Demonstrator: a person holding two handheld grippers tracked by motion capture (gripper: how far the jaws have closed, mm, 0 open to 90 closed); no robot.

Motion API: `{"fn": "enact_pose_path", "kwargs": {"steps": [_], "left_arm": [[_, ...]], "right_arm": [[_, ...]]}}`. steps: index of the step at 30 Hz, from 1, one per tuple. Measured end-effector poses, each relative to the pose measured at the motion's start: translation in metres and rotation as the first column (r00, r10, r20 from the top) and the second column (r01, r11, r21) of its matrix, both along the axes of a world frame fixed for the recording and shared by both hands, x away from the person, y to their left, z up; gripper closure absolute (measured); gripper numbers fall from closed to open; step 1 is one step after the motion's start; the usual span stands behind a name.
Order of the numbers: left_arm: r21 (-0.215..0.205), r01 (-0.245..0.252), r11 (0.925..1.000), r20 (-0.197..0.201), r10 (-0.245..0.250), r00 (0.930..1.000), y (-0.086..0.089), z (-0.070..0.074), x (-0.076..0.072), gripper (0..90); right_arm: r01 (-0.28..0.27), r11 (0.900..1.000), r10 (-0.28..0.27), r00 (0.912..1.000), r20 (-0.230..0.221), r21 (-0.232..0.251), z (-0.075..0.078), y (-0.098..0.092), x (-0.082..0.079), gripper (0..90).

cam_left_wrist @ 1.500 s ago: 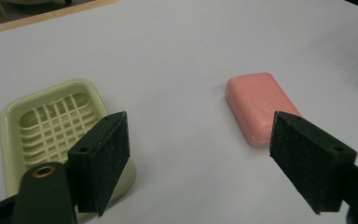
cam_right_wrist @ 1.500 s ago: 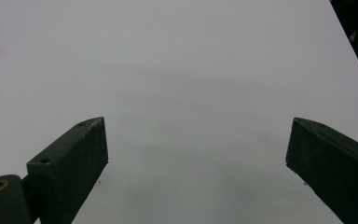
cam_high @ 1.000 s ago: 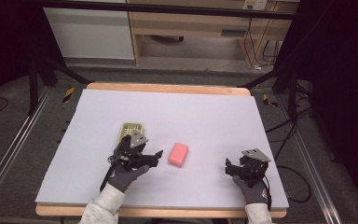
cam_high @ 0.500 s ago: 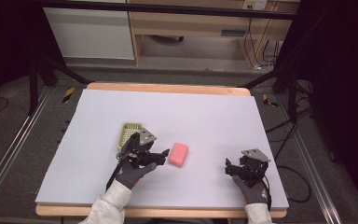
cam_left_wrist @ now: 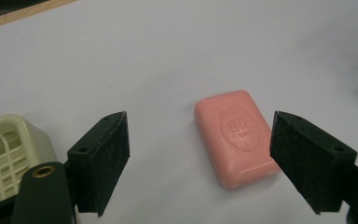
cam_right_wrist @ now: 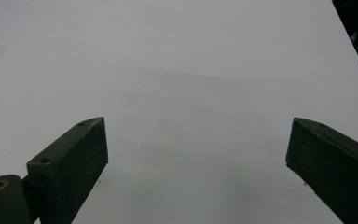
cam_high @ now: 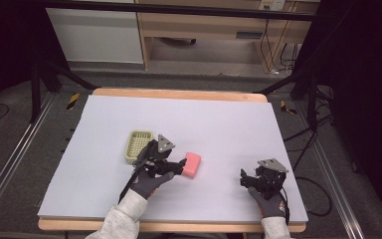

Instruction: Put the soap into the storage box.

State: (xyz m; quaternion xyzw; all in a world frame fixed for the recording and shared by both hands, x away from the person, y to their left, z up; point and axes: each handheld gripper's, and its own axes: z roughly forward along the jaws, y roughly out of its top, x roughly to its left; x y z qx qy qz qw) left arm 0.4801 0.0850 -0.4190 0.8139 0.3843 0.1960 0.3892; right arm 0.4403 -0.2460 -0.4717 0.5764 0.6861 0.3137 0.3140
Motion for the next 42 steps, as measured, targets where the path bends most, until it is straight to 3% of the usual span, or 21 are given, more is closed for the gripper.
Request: {"fn": "enact_pose_path", "kwargs": {"steps": [25,42], "left_arm": [[0.046,0.013,0.9989,-0.043,-0.011,0.999,-0.032,-0.01,0.01,18.0],[0.076,0.019,0.9969,-0.083,-0.013,0.9965,-0.05,-0.027,0.017,17.9]], "right_arm": [[-0.004,1.0,0.004,0.9999,-0.01,0.002,0.0,0.001,0.0,5.9],[-0.009,1.0,0.009,0.9999,-0.012,0.001,0.0,0.002,0.001,6.0]]}}
